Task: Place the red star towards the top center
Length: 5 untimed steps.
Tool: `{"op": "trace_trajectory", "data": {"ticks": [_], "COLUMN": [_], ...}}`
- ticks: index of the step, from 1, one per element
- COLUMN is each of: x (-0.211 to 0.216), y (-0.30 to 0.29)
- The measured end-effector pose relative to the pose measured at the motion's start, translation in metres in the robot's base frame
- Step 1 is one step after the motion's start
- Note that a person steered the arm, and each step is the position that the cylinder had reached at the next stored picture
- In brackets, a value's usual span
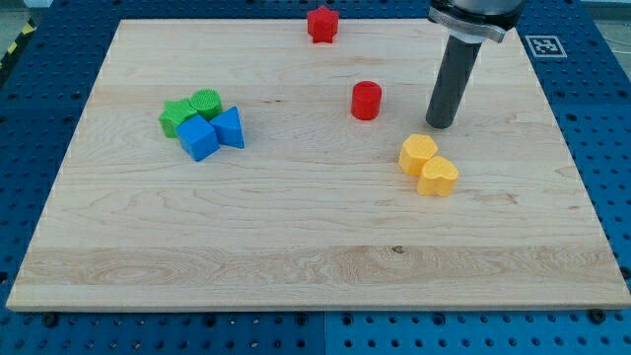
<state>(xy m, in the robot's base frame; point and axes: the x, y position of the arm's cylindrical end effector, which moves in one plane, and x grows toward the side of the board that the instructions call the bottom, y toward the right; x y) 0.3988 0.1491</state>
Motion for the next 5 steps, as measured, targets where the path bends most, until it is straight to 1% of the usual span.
{"op": "trace_trajectory", "data": {"ticks": [1, 2, 3, 4, 5], "x": [0.0, 0.0, -0.004, 0.002, -0.015], "y": [0.0, -0.015, -0.052, -0.068, -0.094]}}
